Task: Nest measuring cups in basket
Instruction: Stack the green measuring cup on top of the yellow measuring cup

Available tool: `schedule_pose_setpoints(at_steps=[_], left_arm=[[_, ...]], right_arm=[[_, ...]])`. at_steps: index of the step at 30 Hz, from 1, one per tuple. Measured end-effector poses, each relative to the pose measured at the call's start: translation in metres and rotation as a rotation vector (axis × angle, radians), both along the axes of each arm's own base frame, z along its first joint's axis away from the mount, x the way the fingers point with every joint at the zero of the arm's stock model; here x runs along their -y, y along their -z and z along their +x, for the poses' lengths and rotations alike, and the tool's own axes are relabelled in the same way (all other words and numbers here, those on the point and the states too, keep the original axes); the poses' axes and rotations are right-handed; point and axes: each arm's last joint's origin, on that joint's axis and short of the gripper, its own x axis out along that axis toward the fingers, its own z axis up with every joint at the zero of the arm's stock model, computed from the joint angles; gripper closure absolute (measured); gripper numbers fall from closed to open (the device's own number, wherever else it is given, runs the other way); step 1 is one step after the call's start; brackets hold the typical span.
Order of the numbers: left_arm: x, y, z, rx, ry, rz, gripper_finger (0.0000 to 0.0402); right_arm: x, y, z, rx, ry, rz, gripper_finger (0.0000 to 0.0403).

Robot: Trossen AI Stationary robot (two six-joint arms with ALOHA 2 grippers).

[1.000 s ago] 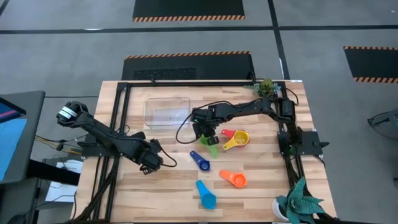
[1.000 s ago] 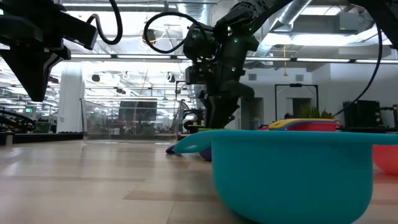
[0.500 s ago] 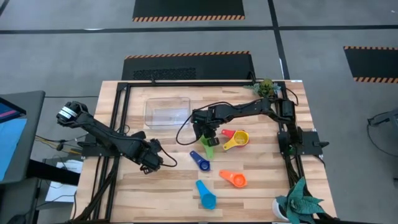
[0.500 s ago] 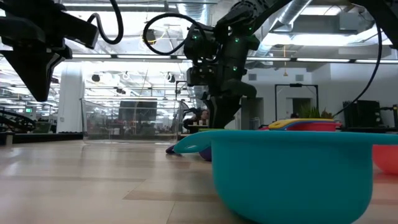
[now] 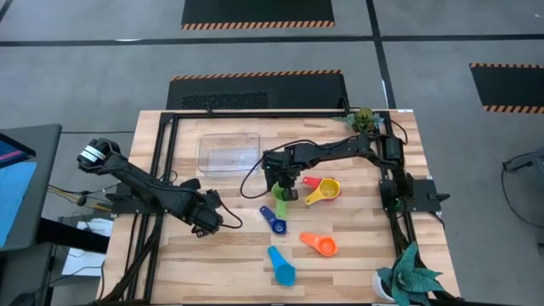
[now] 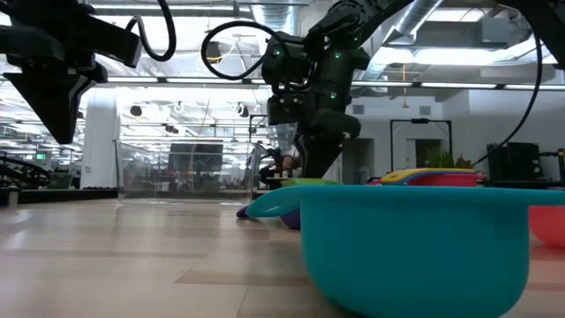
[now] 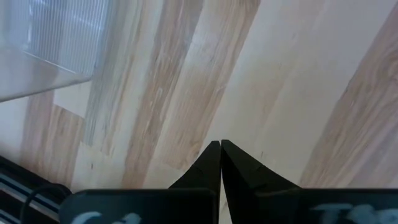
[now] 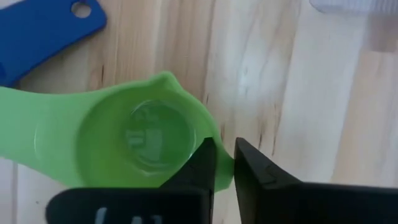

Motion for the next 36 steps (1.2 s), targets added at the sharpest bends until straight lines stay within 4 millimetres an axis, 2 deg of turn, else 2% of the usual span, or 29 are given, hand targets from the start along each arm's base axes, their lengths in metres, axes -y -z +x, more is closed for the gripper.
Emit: schedule_pose_setpoints(at_steps=[7,14,17,21,29,33,36], left_arm=[[0.0,0.0,0.0,0.002,0.001,0.006,0.0401],[-0.001,0.0,0.0,0.003,0.031,0.026,0.0401],[-0.001,0.0,0.0,0.001,0.032,0.027,0.0401],[-0.001,0.0,0.0,0.001,0.033,0.027,0.0401],[-0.001,0.0,0.0,-0.007,0.088,0.048,0.0401],[-0.002,0.0,0.001,-0.006,0.112,0.056,0.0401],[-0.002,0.0,0.001,-0.003,0.112,0.055,0.0402]], right_arm=[[0.005,-0.01,-0.003,-0.004,0.096,0.02,0.0363],[0.009,-0.04,-0.012,-0.053,0.198,0.007,0.0361],[0.009,-0.056,-0.02,-0.089,0.312,-0.002,0.0361],[0.009,-0.077,-0.041,-0.142,0.497,-0.011,0.0359],[-0.008,-0.114,-0.087,-0.183,0.628,-0.094,0.036],[-0.017,-0.121,-0.111,-0.171,0.675,-0.089,0.036],[-0.024,-0.114,-0.13,-0.187,0.739,-0.086,0.036]])
